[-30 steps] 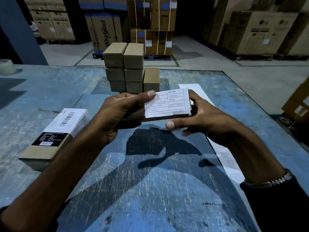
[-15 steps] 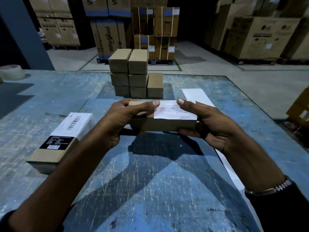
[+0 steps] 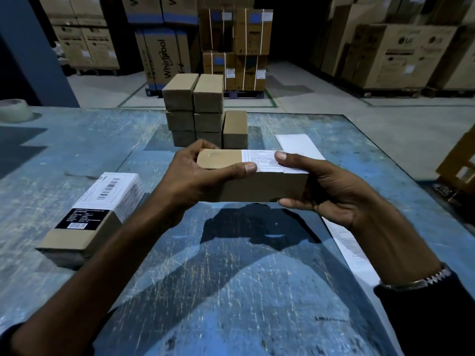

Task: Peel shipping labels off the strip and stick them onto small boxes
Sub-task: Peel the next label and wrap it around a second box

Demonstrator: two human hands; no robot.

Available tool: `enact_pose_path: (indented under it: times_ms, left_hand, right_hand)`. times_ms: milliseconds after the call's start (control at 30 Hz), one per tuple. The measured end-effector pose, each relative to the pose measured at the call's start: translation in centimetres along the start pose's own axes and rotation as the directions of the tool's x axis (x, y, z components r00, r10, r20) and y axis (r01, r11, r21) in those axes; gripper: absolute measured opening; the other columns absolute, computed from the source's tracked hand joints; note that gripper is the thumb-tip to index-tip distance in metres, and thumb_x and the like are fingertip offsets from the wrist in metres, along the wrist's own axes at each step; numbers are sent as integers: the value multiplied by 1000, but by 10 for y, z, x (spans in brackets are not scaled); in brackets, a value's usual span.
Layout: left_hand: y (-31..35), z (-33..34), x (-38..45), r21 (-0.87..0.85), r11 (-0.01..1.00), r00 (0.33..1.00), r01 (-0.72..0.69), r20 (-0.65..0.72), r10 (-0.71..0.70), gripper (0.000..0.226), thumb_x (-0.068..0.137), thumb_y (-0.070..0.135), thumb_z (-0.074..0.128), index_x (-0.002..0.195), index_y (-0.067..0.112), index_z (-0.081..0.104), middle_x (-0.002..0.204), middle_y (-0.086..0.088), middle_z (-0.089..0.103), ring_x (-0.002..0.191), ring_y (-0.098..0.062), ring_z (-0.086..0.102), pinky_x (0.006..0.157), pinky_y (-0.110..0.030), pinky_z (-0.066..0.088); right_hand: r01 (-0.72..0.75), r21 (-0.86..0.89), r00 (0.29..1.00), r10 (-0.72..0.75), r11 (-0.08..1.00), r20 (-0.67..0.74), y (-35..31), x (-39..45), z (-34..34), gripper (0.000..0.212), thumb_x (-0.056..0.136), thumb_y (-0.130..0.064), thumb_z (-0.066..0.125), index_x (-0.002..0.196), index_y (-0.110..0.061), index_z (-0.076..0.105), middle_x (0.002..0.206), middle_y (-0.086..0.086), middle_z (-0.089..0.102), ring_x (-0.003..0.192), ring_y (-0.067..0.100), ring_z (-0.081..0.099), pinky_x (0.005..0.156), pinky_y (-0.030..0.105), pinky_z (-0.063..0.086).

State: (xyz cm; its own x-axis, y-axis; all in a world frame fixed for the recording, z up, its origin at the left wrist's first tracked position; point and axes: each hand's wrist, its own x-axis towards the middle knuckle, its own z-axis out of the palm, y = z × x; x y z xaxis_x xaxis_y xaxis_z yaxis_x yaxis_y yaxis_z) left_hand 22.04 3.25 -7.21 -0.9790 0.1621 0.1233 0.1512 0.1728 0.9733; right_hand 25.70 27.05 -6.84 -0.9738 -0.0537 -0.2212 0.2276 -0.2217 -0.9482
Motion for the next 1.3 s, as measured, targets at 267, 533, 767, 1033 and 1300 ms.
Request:
enact_pose_path:
  times_ms: [267,533,767,1033,1300]
  left_hand:
    - [5,-5,-2,-63,998,998,22,-49,-25,72,58,51,91,111,10,66,98,-2,73,70,-9,73,61,-39,65]
    - [7,-9,-3,-41,997,998,-64,-27,63,60,58,41,94,103,15,65,98,1,71,78,-4,73,64,-42,65]
    - [3,-8,-1,-81,996,998,-36,-48,32,54,62,41,94,102,16,67,95,4,74,82,-10,73,61,-38,65]
    - [3,-4,-2,-67,995,997,-69,-33,67,60,61,38,93,107,12,62,99,2,71,79,-3,73,60,-32,63]
    - [-2,-6,3,-69,997,1000,14,-16,-15,71,63,45,89,118,10,60,110,-4,69,95,-20,71,60,-30,62]
  right_hand:
    - [155,-117,983,-142,981,112,-1,-3,2,45,78,-23,82,122,-20,75,117,7,81,98,26,81,64,26,64]
    - [128,-72,981,-115,989,155,2,-9,13,57,76,-45,77,129,-27,72,126,-2,79,118,14,75,82,51,66]
    - [230,-169,973,-226,958,41,6,-4,15,51,82,-25,88,130,-22,71,120,1,81,107,18,79,75,30,64]
    - [206,-145,978,-208,968,5,8,-7,26,65,70,-51,86,129,-28,71,116,-4,82,111,16,77,74,38,65]
    - [232,-176,970,-240,957,-24,11,-7,26,56,76,-22,94,127,-25,72,113,-3,82,101,13,80,74,33,65]
